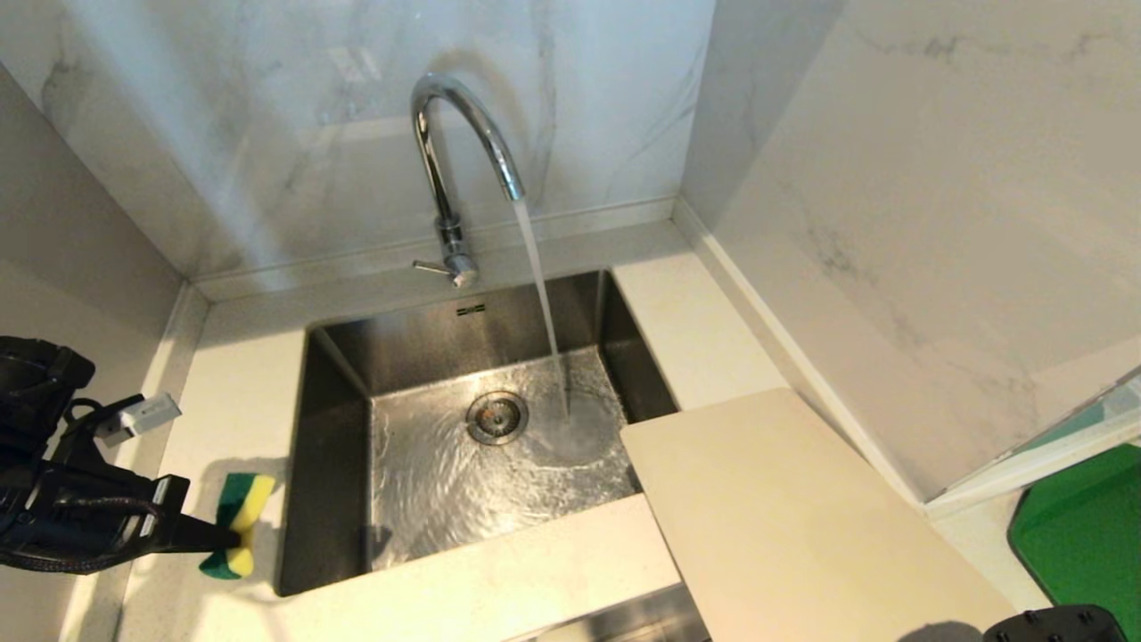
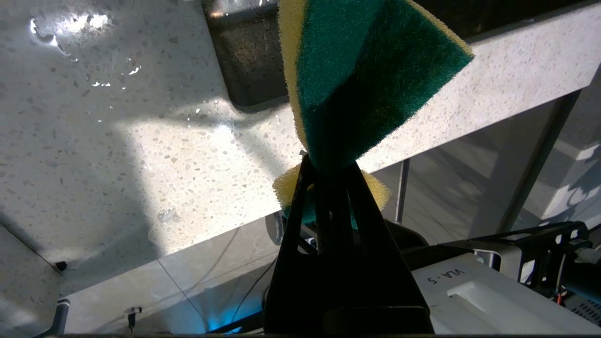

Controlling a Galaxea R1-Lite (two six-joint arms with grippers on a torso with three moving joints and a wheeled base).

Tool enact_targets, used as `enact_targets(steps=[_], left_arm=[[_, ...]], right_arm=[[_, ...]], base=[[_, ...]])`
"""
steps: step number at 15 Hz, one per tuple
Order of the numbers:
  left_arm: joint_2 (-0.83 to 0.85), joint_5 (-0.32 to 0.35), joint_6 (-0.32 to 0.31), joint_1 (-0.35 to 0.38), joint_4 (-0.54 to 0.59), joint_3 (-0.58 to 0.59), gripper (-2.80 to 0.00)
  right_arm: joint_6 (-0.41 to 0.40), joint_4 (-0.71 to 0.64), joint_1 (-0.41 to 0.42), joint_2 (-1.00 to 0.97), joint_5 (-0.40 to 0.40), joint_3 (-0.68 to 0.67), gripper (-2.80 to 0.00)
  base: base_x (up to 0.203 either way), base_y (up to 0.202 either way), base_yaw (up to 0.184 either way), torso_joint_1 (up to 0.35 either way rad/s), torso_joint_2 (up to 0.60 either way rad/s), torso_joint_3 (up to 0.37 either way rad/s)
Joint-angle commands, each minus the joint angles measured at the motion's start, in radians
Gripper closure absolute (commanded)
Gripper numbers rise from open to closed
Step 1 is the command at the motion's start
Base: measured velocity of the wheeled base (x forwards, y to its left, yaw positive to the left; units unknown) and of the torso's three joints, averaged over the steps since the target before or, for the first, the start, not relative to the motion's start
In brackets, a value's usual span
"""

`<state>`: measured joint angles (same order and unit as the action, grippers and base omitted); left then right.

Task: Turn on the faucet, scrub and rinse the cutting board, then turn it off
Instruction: Put down the cutting board

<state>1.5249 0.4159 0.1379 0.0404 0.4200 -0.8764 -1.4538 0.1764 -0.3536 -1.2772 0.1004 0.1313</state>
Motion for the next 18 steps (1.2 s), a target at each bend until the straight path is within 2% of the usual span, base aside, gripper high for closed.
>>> enact_targets(steps=[1,8,15,18], left_arm=[[0.001,0.001,0.002,0.001,0.0,0.0,0.0],[0.015,0.001,0.002,0.006,-0.001,0.0,0.0],[0.03,0.003,0.002,0.006,-0.003,0.0,0.0],[0.042,0.009,0.002,0.007,-0.003,-0.001,0.0]], right_arm=[[-0.009,-0.002,0.023,-0.032,-0.025,0.0,0.0],[-0.011,-0.017,0.033,-0.061,-0.037,-0.005,0.0],[-0.011,-0.015,0.036,-0.174,-0.038,0.105,0.0],[-0.013,-0.015,0.043,-0.178,-0.037,0.096,0.0]], base=[[0.0,0.0,0.0,0.0,0.0,0.0],[0.0,0.0,0.0,0.0,0.0,0.0],[0.0,0.0,0.0,0.0,0.0,0.0],[0.0,0.0,0.0,0.0,0.0,0.0]])
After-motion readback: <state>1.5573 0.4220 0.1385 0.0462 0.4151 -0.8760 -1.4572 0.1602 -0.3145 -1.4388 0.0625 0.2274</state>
